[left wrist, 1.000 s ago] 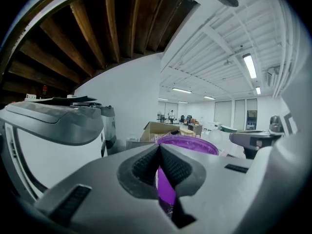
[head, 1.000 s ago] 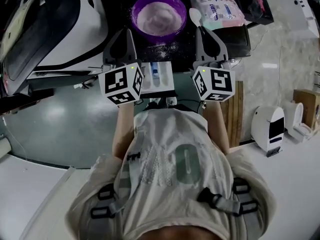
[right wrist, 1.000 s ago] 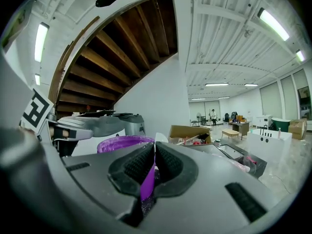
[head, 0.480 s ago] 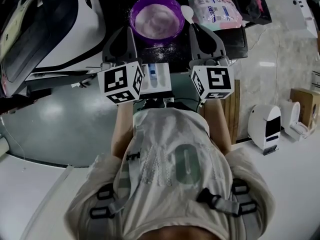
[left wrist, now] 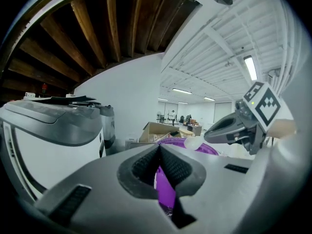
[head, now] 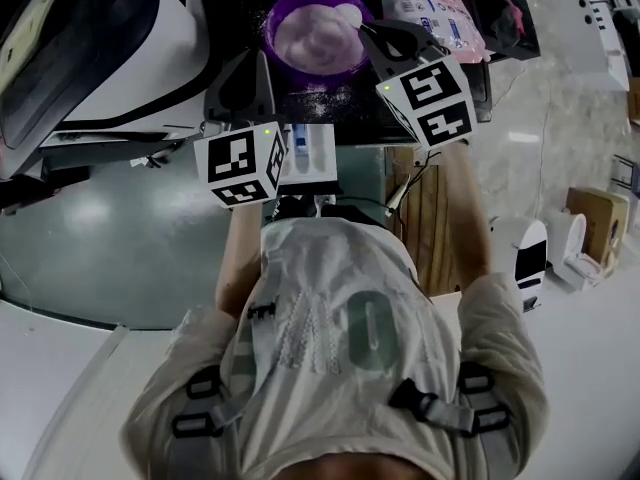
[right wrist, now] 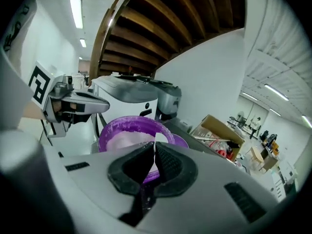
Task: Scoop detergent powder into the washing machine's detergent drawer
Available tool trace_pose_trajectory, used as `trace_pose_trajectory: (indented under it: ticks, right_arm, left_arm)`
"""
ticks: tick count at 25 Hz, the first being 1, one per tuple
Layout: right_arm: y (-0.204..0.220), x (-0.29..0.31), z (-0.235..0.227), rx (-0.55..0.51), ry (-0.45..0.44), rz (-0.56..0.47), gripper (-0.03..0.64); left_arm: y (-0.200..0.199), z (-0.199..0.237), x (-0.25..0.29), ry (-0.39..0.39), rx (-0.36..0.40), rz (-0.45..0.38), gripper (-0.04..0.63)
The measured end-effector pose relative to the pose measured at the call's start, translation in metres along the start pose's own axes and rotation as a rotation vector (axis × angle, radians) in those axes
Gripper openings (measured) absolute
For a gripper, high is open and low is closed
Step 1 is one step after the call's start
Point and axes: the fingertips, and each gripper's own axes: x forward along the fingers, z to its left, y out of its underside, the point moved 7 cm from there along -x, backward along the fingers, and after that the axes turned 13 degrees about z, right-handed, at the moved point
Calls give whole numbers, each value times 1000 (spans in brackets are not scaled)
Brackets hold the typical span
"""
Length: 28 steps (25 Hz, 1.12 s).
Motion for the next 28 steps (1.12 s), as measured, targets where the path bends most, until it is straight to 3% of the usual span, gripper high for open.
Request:
trace_pose_trajectory:
  ticks: [12, 20, 28]
  right_arm:
    - [-11, 34, -2, -181, -81, 274, 12]
    - [-7, 42, 6, -152, -115, 338, 12]
    - [-10, 41, 21, -66, -214, 386, 12]
  left_arm:
    - [18, 15, -12, -30, -41, -9, 20]
    - [24, 28, -15, -44, -58, -4, 20]
    - [22, 39, -15, -46, -62, -11, 20]
